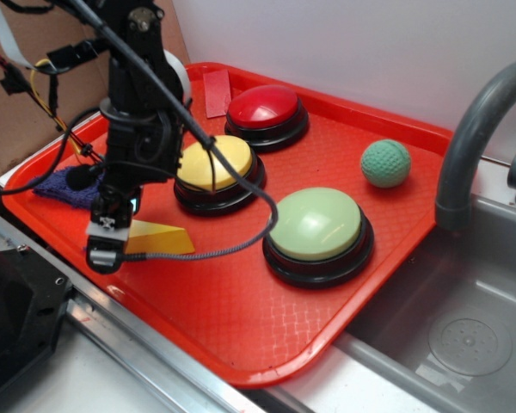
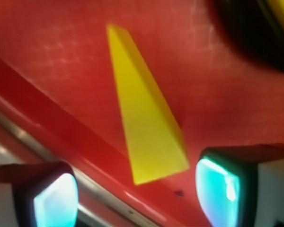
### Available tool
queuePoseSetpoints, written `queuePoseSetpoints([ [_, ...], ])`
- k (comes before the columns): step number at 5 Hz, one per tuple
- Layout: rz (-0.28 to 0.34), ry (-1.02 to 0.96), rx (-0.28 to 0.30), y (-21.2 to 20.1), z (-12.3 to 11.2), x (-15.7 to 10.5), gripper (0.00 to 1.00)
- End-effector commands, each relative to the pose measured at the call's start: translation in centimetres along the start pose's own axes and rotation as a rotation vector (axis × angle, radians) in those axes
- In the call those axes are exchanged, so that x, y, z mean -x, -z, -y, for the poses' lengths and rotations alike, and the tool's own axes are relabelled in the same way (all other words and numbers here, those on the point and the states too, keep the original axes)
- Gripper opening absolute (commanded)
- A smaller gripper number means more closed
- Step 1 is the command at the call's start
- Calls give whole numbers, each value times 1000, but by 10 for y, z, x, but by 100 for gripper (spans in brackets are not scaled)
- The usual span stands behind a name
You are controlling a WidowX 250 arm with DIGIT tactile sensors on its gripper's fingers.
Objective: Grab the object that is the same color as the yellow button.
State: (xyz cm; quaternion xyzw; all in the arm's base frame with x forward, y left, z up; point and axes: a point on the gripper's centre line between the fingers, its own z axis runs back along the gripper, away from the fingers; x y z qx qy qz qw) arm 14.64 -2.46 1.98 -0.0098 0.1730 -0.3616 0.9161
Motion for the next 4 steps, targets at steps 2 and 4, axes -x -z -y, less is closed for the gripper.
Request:
queuePoseSetpoints([
  [2, -22, 38, -32, 19, 2, -17, 85],
  [4, -41, 9, -75, 15, 9, -25, 0],
])
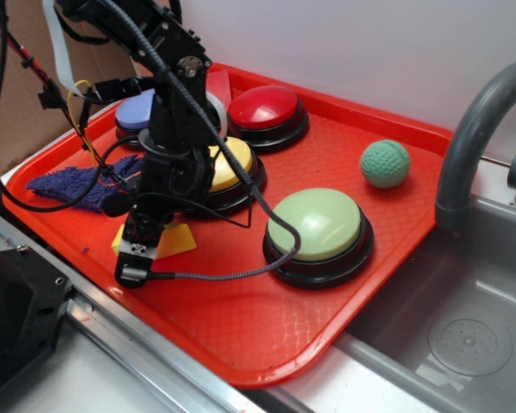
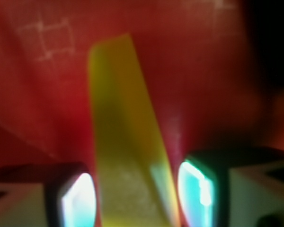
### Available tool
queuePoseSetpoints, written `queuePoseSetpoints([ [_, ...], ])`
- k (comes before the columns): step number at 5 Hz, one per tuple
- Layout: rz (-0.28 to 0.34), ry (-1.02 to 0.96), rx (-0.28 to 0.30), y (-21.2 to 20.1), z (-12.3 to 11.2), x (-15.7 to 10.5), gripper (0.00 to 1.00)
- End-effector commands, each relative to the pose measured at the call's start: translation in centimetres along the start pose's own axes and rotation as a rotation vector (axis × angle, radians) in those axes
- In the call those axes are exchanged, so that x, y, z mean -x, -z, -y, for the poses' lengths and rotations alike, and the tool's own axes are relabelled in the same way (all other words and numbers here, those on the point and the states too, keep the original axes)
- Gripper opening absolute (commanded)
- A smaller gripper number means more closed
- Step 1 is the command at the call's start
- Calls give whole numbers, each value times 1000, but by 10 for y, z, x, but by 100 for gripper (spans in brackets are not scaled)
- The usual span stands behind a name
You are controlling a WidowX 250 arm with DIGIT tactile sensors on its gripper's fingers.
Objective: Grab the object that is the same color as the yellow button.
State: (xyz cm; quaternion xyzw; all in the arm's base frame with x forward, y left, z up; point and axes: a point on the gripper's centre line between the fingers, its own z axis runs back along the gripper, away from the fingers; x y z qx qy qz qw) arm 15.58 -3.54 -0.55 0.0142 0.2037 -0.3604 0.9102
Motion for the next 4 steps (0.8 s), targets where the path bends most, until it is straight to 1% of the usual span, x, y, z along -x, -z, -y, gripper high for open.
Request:
queuePoseSetpoints([
  [1, 45, -5, -77, -27, 29, 2, 0],
  [2, 294, -141, -80, -72, 87, 5, 0],
  [3, 477, -282, 36, -121, 104, 26, 0],
  [4, 584, -350, 129, -165, 87, 55, 0],
])
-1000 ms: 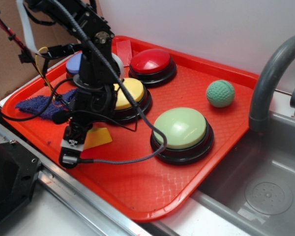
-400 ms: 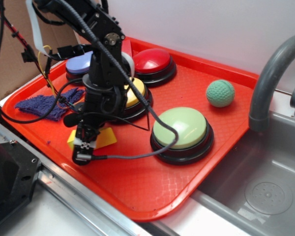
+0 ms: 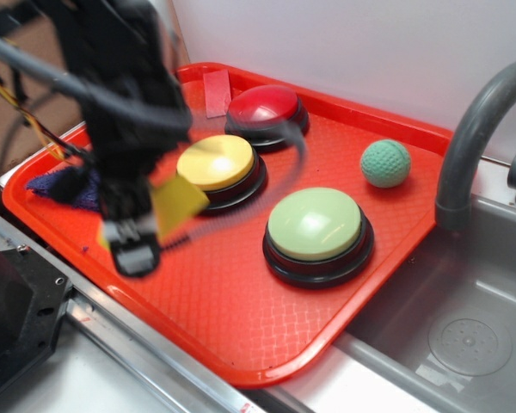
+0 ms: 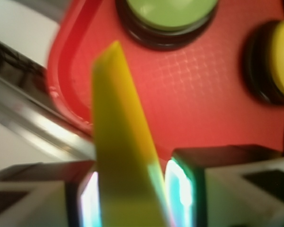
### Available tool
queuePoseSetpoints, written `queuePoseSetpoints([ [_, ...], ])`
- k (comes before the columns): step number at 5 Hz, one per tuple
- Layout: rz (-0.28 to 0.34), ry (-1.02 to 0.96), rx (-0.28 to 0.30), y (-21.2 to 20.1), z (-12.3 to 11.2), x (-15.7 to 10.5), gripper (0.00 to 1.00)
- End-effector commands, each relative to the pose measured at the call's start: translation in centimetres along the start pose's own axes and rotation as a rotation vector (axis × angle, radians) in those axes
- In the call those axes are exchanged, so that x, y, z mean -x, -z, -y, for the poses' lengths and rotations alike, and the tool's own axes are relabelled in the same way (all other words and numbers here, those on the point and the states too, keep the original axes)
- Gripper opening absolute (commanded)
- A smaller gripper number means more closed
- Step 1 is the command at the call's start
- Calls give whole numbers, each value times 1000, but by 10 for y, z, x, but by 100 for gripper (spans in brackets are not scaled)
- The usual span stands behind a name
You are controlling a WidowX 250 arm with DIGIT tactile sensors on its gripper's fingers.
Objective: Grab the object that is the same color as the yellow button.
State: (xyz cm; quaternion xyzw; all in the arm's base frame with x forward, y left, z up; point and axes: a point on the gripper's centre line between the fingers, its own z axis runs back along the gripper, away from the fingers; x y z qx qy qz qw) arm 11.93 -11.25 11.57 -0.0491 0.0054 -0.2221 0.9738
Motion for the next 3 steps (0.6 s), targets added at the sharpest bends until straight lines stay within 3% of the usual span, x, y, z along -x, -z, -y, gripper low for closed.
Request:
queuePoseSetpoints([
  [1, 171, -177, 70, -117, -39, 11, 0],
  [2, 184, -206, -16, -169, -54, 12, 0],
  [3, 196, -226, -49, -171, -61, 16, 0],
])
